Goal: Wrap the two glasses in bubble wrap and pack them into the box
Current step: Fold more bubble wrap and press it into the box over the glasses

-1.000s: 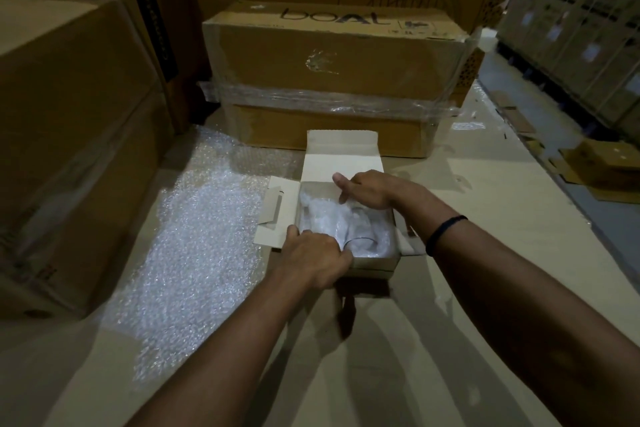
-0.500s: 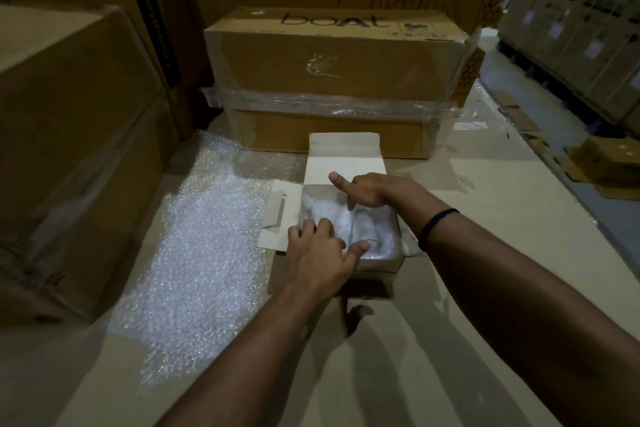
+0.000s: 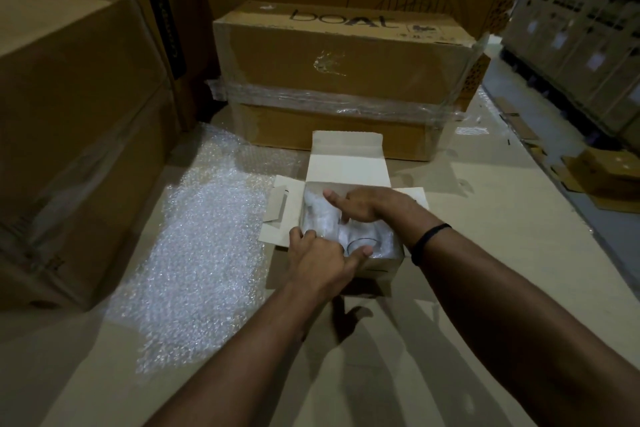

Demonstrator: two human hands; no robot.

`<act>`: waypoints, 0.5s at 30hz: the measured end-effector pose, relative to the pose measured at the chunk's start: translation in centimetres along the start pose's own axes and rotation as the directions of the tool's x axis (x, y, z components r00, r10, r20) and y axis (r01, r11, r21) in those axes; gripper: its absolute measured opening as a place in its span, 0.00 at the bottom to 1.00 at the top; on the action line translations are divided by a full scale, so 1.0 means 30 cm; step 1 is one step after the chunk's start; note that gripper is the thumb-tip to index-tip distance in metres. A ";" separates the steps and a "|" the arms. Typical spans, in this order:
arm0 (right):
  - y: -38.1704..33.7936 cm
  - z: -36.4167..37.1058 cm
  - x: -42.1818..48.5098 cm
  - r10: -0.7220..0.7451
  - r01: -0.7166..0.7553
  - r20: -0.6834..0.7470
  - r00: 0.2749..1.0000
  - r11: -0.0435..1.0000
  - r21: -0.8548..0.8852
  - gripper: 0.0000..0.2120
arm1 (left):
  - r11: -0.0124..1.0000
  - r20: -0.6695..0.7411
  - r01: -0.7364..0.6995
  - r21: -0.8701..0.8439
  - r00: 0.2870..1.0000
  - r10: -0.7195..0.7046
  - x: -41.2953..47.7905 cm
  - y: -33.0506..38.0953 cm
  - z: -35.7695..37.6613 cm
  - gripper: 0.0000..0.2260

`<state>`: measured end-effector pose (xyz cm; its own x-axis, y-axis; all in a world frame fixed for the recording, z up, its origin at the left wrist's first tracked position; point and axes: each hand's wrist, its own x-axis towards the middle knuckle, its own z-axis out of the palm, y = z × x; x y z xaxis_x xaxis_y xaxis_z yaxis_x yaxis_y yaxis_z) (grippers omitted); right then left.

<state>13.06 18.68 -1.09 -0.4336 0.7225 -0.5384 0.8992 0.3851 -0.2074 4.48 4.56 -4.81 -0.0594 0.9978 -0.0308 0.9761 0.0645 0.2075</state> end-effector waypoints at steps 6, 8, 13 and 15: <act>0.016 -0.016 -0.052 -0.019 0.039 -0.133 0.991 0.989 0.143 0.47 | 0.991 -0.134 -0.064 0.121 0.988 0.080 -0.072 -0.064 0.000 0.34; 0.010 -0.029 -0.078 -0.034 0.080 -0.238 0.971 0.979 0.187 0.46 | 0.989 -0.115 -0.040 0.140 0.992 0.057 -0.068 -0.066 -0.013 0.37; -0.003 -0.027 -0.189 -0.053 0.215 -0.467 0.883 0.930 0.300 0.50 | 0.993 -0.303 -0.114 0.014 0.946 0.112 -0.069 -0.147 -0.038 0.30; -0.001 -0.001 -0.249 -0.046 0.291 -0.552 0.833 0.884 0.365 0.55 | 0.981 -0.488 -0.150 -0.125 0.870 0.071 -0.124 -0.245 -0.007 0.20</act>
<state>16.27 13.30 2.97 -0.4340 0.9008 0.0121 0.6902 0.3411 -0.6382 -2.51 0.38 -6.00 -0.0844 0.8815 0.4646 0.9400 -0.0843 0.3306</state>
